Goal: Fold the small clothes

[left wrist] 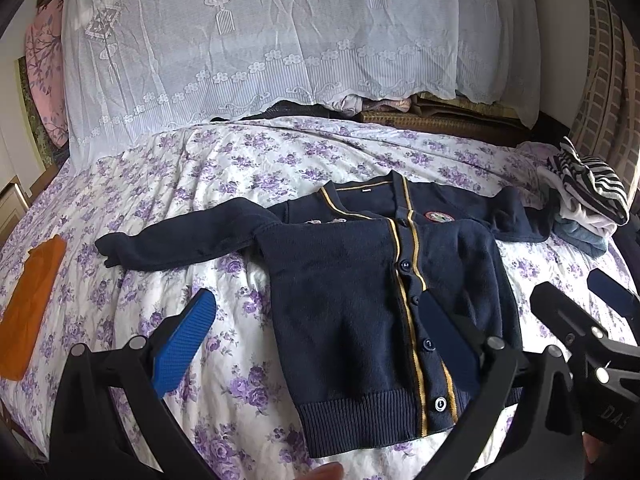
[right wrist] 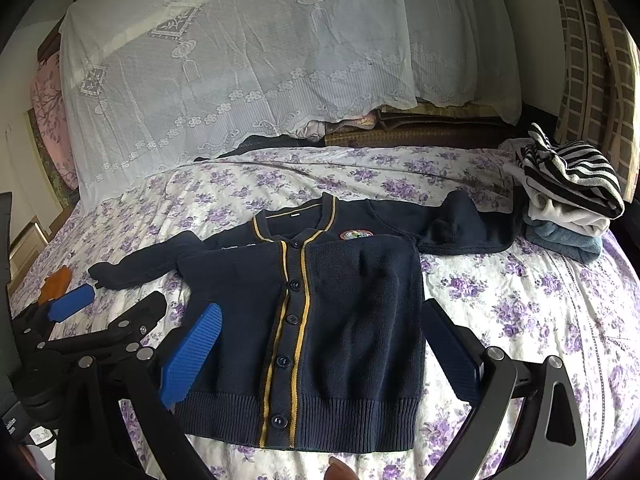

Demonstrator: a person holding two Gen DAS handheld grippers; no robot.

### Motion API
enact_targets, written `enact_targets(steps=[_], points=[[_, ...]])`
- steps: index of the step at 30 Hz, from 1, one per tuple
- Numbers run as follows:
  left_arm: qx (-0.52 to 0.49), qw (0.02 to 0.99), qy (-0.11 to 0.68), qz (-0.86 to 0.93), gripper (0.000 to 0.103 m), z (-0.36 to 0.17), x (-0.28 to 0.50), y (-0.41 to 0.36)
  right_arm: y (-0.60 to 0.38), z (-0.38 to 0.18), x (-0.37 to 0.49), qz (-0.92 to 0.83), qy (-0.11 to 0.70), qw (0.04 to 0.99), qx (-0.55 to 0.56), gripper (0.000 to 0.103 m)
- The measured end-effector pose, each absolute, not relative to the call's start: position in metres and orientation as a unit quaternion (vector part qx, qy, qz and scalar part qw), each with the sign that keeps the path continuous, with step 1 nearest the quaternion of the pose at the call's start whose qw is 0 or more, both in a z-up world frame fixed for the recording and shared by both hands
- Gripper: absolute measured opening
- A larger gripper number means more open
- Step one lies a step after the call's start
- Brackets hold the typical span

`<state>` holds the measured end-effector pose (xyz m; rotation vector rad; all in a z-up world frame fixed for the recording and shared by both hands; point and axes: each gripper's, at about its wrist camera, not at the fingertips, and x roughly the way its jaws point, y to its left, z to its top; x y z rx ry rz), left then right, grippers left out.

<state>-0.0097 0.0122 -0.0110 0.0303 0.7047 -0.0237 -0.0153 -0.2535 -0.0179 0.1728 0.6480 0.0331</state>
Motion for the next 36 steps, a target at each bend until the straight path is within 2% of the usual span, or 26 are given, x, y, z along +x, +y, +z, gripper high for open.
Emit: enact_targets(steps=[36], points=[[0.016,0.936,0.352,-0.011,0.099,-0.0139,-0.0083,0.0080,-0.2501,-0.0138,-0.0204,0.018,0.315,0.945,0.085,0.100]])
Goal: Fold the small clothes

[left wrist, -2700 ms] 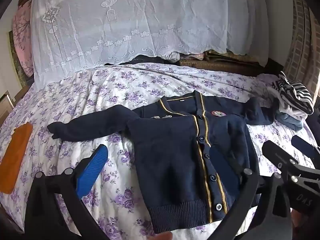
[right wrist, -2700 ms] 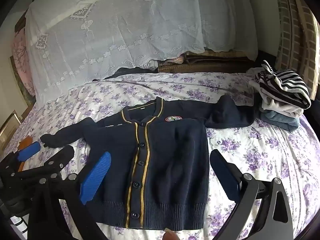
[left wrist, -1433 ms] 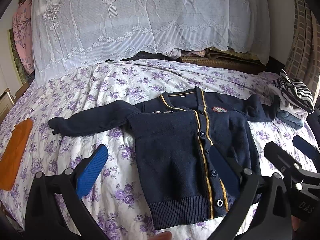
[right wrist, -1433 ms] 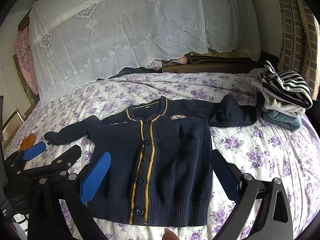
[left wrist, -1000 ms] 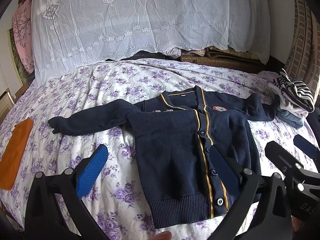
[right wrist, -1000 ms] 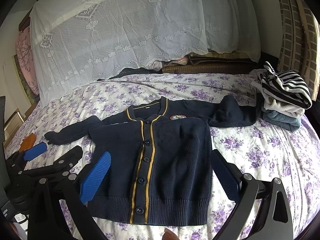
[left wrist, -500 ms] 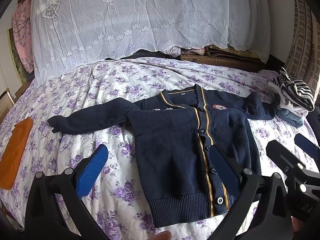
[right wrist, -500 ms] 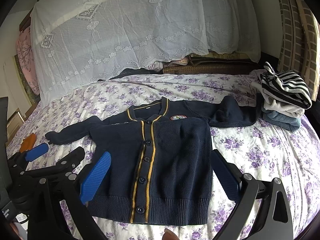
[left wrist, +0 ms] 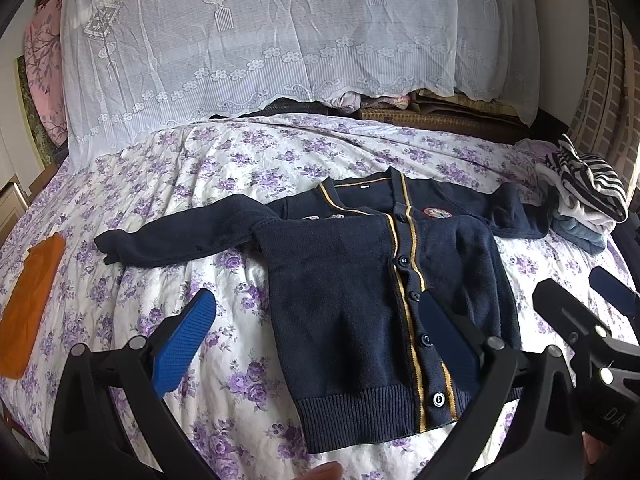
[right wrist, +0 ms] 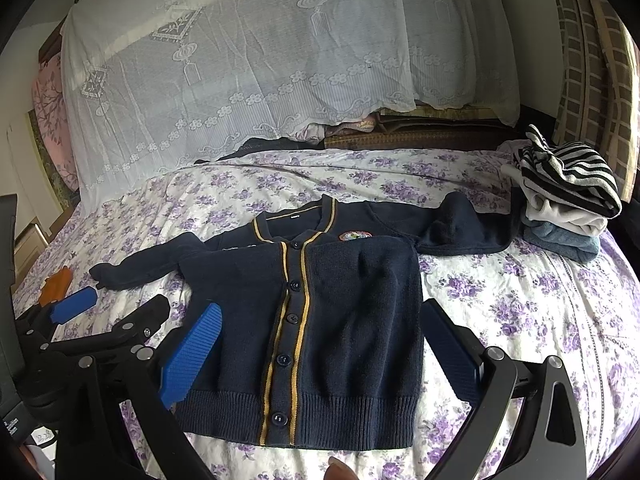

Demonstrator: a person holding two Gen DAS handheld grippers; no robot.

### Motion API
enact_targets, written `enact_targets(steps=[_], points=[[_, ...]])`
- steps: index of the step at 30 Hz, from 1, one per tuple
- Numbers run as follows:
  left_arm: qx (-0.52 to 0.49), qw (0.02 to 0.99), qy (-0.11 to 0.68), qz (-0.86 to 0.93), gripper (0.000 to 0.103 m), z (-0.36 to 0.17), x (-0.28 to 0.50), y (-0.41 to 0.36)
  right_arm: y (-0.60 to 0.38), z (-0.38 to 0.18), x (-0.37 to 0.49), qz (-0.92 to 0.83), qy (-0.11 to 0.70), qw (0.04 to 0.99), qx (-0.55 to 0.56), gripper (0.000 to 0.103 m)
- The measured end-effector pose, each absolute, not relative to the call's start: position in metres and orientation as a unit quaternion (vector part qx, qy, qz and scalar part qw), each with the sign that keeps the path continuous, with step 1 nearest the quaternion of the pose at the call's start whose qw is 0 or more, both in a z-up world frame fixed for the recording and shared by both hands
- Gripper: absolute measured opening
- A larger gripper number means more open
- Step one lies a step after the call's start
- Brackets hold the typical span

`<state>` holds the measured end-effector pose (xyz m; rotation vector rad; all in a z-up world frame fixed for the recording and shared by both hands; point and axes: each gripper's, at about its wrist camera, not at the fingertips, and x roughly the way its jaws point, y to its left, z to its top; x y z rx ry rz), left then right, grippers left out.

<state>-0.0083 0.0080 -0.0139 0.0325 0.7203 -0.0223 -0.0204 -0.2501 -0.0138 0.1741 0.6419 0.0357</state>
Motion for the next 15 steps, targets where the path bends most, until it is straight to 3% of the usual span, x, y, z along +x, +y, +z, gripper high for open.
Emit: enact_targets(steps=[15], points=[[0.017,0.935,0.355,-0.011,0.099,-0.0160,-0.0090,0.0054,-0.2487,-0.0116,-0.0211,0.019,0.315,0.945,0.086,0.100]])
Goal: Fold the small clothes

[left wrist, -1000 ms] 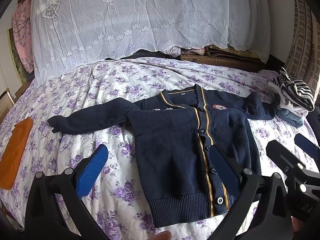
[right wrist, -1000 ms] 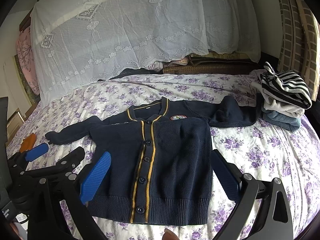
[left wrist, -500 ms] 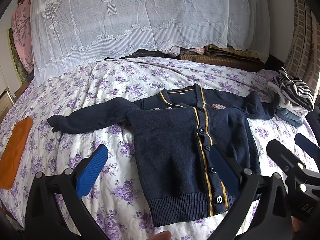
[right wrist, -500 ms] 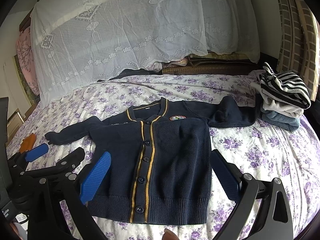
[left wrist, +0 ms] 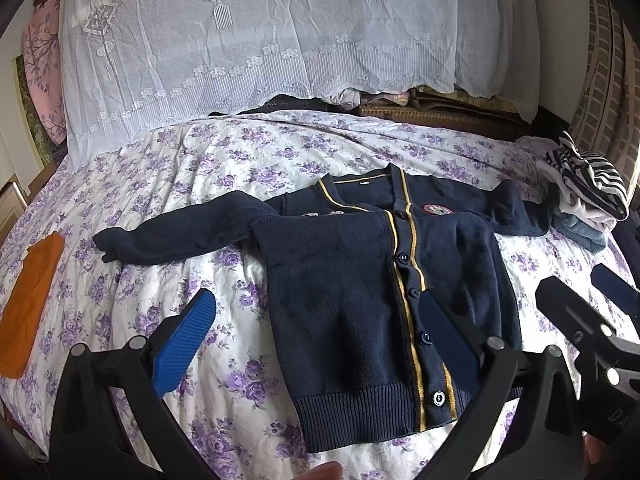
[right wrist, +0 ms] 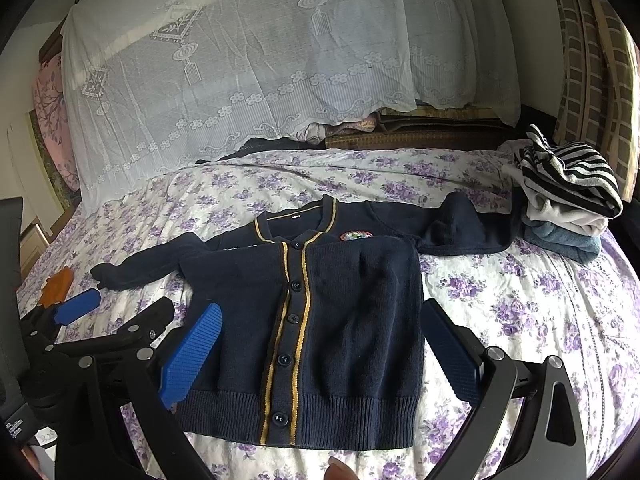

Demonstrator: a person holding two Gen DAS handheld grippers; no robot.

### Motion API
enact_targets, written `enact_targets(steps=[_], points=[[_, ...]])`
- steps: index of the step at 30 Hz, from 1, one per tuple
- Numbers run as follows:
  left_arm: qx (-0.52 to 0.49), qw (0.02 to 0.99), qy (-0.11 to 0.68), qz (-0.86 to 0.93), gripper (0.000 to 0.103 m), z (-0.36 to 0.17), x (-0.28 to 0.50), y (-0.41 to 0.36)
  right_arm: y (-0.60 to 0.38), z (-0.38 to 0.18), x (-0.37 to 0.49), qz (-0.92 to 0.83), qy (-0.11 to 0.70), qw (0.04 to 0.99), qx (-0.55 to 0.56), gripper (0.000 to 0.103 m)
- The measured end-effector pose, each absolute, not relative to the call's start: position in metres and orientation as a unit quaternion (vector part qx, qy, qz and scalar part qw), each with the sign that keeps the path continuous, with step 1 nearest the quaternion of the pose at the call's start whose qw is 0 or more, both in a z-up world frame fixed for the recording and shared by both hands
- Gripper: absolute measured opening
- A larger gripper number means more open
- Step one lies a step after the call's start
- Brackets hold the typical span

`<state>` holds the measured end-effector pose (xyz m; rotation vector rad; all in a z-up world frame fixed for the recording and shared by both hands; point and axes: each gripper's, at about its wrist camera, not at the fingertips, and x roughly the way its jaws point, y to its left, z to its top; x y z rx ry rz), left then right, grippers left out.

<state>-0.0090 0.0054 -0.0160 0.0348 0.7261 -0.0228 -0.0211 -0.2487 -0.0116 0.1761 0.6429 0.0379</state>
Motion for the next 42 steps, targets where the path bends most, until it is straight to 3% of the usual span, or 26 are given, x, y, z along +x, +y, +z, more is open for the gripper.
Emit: enact_targets(steps=[8,13,16,20,21,24,28,30,33,35,36,37,42], points=[[-0.001,0.924,0.376,-0.067,0.099,-0.040,-0.007,0.012,-0.265,-0.025,-0.018,0.019,0.311,0.948,0.072,0.100],[-0.077,0.878,0.462,-0.095,0.098,-0.111,0.016,0.056,-0.322,-0.081,-0.008,-0.013,0.356,0.928,0.106,0.100],[-0.145,0.835,0.512,-0.142,0.097,-0.150,0.021,0.078,-0.366,-0.116,-0.018,0.008,0.360,0.913,0.192,0.100],[-0.155,0.831,0.497,-0.197,0.097,-0.149,0.013,0.074,-0.389,-0.153,-0.021,0.120,0.367,0.859,0.337,0.097],[-0.160,0.826,0.496,-0.216,0.096,-0.148,0.011,0.070,-0.383,-0.158,-0.019,0.131,0.381,0.854,0.329,0.095],[-0.137,0.816,0.503,-0.249,0.079,-0.149,0.004,0.051,-0.363,-0.161,-0.015,0.139,0.394,0.864,0.282,0.095],[-0.117,0.811,0.518,-0.244,0.079,-0.157,0.012,0.038,-0.354,-0.162,0.001,0.156,0.404,0.856,0.283,0.094],[-0.127,0.809,0.517,-0.249,0.075,-0.155,0.019,0.035,-0.349,-0.163,0.008,0.174,0.408,0.846,0.296,0.084],[-0.145,0.806,0.520,-0.243,0.066,-0.159,0.031,0.039,-0.344,-0.174,0.026,0.197,0.429,0.823,0.316,0.045],[-0.145,0.811,0.515,-0.237,0.048,-0.157,0.029,0.047,-0.347,-0.179,0.025,0.200,0.429,0.816,0.332,0.034],[-0.147,0.812,0.515,-0.232,0.031,-0.157,0.027,0.053,-0.349,-0.180,0.020,0.206,0.426,0.812,0.341,0.024],[-0.153,0.810,0.516,-0.233,0.005,-0.158,0.025,0.058,-0.350,-0.180,0.016,0.213,0.425,0.809,0.347,0.019],[-0.155,0.815,0.501,-0.245,0.005,-0.145,0.014,0.068,-0.345,-0.163,-0.002,0.212,0.415,0.822,0.327,0.014]])
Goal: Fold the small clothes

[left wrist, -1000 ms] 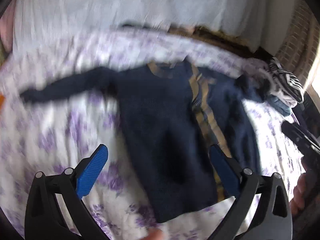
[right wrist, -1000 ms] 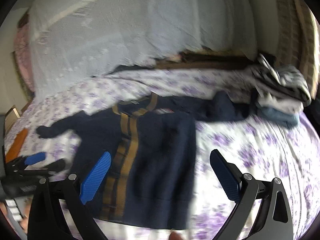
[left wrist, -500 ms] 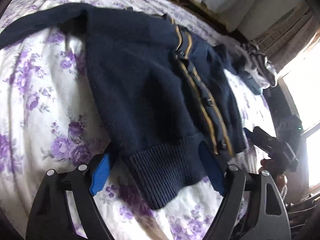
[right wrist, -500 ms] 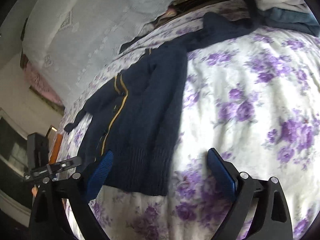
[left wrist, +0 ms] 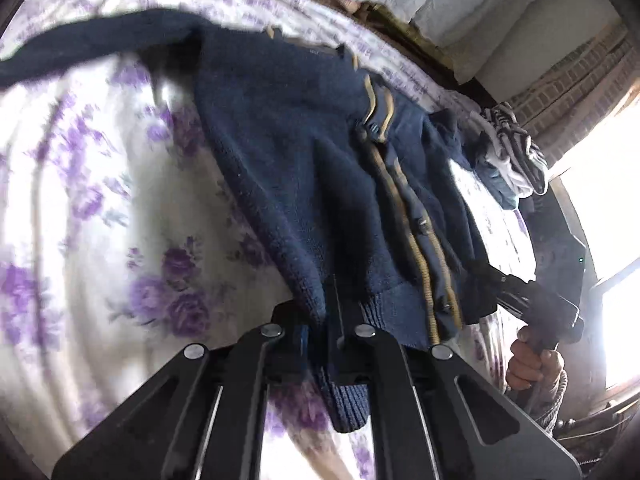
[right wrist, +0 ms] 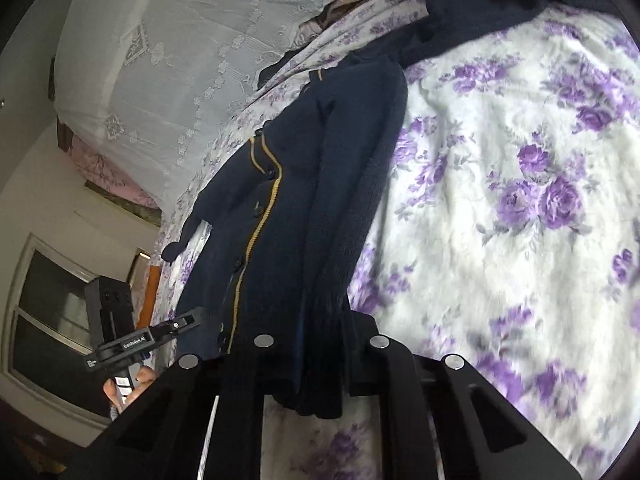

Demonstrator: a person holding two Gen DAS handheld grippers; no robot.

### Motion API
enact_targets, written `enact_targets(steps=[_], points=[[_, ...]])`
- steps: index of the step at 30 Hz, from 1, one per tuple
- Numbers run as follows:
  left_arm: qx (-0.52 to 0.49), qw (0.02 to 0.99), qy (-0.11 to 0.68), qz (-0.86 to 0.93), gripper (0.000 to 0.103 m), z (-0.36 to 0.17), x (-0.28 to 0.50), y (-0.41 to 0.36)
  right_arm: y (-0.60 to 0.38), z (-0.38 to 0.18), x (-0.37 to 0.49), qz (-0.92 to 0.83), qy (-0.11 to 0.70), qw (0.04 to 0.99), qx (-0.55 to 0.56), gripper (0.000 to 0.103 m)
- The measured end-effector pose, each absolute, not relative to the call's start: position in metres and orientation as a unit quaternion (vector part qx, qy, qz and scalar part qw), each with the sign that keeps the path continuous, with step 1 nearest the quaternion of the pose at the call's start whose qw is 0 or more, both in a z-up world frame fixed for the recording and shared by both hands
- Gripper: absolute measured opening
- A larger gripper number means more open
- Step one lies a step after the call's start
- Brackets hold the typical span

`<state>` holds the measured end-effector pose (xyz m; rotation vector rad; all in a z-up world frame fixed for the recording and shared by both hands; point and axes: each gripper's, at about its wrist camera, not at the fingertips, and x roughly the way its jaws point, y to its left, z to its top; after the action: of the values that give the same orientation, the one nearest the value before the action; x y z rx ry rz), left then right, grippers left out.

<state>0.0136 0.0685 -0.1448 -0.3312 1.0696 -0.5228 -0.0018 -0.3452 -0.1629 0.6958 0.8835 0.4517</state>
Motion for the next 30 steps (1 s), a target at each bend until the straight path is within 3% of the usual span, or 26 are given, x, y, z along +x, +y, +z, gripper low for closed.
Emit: enact_targets(steps=[5,11,14,20,21,22,23,25,26,27,29,30], points=[[-0.129,0.836,0.471,-0.252,0.005,-0.110,-0.021,0.090,-0.338,-0.138,-0.034,0.234,0.421,0.832,0.275,0.008],[-0.115,0.814,0.513,-0.246,0.006,-0.157,-0.041,0.096,-0.342,-0.180,-0.048,0.219,0.464,0.806,0.295,0.008],[-0.146,0.814,0.500,-0.258,0.009,-0.142,-0.040,0.111,-0.355,-0.171,-0.052,0.207,0.469,0.807,0.292,0.015],[-0.072,0.867,0.438,-0.226,0.023,-0.087,-0.035,0.102,-0.361,-0.124,-0.034,0.197,0.408,0.854,0.257,0.016],[-0.068,0.866,0.432,-0.243,0.032,-0.080,-0.027,0.091,-0.351,-0.120,-0.026,0.214,0.403,0.854,0.252,0.017],[-0.060,0.861,0.431,-0.265,0.049,-0.078,-0.021,0.079,-0.340,-0.119,-0.016,0.234,0.403,0.849,0.250,0.019],[-0.052,0.857,0.434,-0.274,0.057,-0.081,-0.014,0.066,-0.328,-0.124,0.003,0.256,0.417,0.835,0.253,0.033],[-0.024,0.850,0.466,-0.245,0.060,-0.103,0.013,0.042,-0.319,-0.150,0.027,0.237,0.461,0.819,0.246,0.038],[-0.012,0.840,0.491,-0.229,0.059,-0.119,0.023,0.036,-0.318,-0.161,0.034,0.227,0.479,0.811,0.245,0.027],[-0.006,0.824,0.525,-0.211,0.061,-0.142,0.036,0.037,-0.324,-0.170,0.037,0.228,0.482,0.806,0.257,0.009],[-0.009,0.833,0.506,-0.222,0.061,-0.140,0.033,0.044,-0.348,-0.172,0.036,0.229,0.482,0.793,0.293,0.002],[-0.003,0.831,0.513,-0.217,0.061,-0.135,0.034,0.044,-0.360,-0.167,0.035,0.217,0.471,0.798,0.308,0.005]])
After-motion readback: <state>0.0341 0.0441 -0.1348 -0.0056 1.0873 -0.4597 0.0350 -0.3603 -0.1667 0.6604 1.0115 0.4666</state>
